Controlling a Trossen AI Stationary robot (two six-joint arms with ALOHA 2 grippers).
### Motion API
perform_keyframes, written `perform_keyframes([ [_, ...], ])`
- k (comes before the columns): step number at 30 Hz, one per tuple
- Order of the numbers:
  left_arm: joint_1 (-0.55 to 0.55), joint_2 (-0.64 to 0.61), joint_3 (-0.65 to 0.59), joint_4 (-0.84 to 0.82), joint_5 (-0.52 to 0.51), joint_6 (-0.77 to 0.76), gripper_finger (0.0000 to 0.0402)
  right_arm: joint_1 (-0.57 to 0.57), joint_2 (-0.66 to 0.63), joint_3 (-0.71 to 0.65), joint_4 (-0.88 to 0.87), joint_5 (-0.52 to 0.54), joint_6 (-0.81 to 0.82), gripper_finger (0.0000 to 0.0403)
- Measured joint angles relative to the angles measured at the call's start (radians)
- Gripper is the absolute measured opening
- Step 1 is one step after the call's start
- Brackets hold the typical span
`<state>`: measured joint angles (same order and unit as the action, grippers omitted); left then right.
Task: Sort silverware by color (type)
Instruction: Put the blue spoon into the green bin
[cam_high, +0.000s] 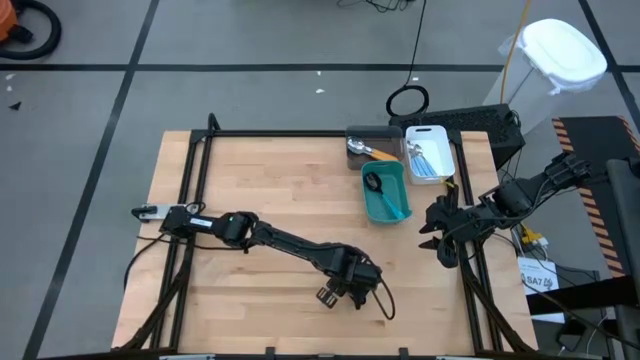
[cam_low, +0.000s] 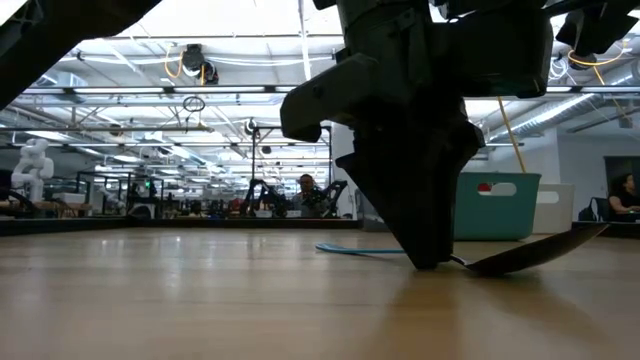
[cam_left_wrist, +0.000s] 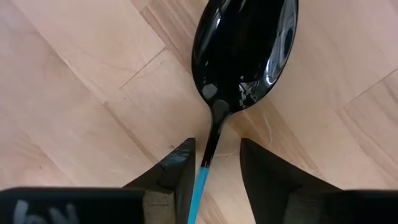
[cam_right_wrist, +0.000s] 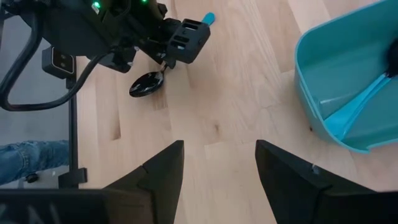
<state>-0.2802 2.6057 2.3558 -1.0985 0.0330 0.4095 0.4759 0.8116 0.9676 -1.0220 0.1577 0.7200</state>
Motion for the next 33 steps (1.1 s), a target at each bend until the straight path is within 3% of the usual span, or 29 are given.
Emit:
perform_keyframes([
  [10, -0.003, 0.002, -0.001, -0.007, 0.003, -0.028, 0.0011, 0.0, 0.0, 0.0, 0.0, 0.032, -0.009, 0.0192],
  [17, -0.002, -0.004, 0.001, -0.007, 0.0, -0.156, 0.0008, 0.0, 0.0, 0.0, 0.0, 0.055, -0.018, 0.0192],
  [22, 0.0, -0.015, -0.002, -0.004, -0.011, -0.344, 0.0007, 0.0, 0.0, 0.0, -0.021, 0.081, 0.036, 0.0192],
  [27, -0.001, -0.032, -0.003, -0.086, -0.063, -0.449, 0.0006, 0.0, 0.0, 0.0, -0.057, 0.083, 0.091, 0.0192],
  [33, 0.007, -0.086, -0.003, -0.085, -0.08, -0.508, 0.0005, 0.0, -0.002, 0.0, -0.062, 0.08, 0.156, 0.0192],
])
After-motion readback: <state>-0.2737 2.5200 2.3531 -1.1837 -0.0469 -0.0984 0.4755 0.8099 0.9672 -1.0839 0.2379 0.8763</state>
